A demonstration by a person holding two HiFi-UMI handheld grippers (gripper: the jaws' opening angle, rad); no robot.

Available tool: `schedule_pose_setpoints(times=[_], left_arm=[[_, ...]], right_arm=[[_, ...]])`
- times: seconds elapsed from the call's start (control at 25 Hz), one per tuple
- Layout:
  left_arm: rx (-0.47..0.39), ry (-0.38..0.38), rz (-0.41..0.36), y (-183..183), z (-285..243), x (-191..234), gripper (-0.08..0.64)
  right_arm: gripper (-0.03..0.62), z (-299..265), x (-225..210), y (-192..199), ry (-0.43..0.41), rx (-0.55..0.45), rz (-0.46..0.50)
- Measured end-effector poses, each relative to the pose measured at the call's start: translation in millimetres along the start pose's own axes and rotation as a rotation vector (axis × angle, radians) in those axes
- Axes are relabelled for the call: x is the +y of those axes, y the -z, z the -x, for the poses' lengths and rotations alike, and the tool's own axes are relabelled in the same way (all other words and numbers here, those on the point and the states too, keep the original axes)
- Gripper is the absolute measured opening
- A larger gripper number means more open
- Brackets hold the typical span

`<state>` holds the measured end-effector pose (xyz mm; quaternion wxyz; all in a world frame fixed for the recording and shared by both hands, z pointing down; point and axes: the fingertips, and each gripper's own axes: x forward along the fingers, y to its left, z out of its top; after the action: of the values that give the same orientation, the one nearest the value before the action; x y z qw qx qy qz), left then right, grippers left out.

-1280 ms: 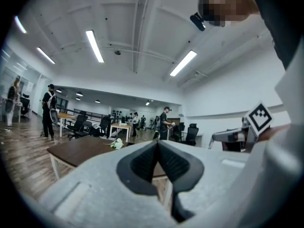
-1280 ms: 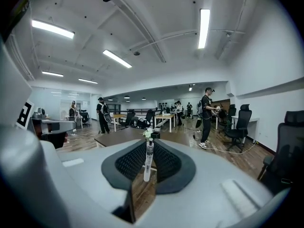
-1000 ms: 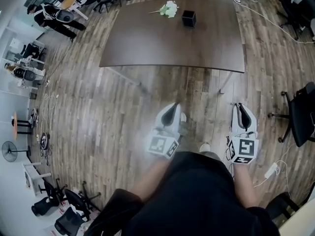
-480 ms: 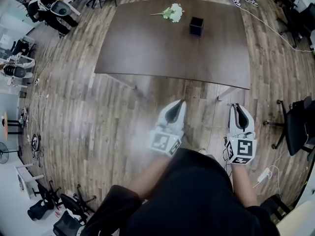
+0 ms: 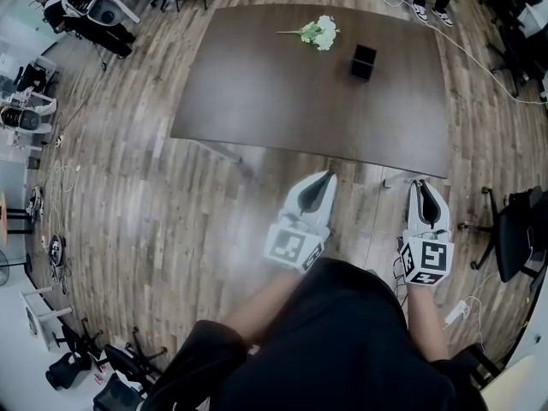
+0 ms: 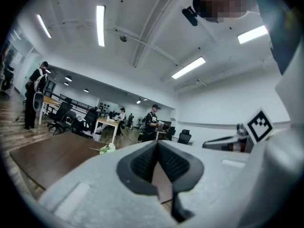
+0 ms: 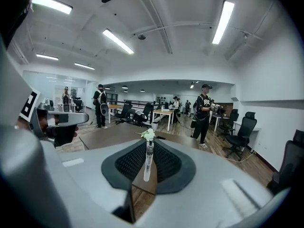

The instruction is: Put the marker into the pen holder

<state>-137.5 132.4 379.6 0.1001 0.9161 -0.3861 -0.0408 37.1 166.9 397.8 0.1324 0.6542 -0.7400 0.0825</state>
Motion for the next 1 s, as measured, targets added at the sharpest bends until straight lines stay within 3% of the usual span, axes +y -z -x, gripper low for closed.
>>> schedule_pose_setpoints(times=[0.24,0.52,1.0], left_arm=[[0.0,0.037,-0.038,-6,-21,41,0.0],[-0.005,0.028,-0.033,-11,-35,90,0.0],[0.033,-0.013,0.01,4,-52,125,0.0]], right_arm=[[0.049,-40,12,-14,0.039,0.001,-0.011],[0.049,-77,25,-31,0.063,0.01,0.017],[0.049,-120,26,-16,0.04,0.067,-0.004]])
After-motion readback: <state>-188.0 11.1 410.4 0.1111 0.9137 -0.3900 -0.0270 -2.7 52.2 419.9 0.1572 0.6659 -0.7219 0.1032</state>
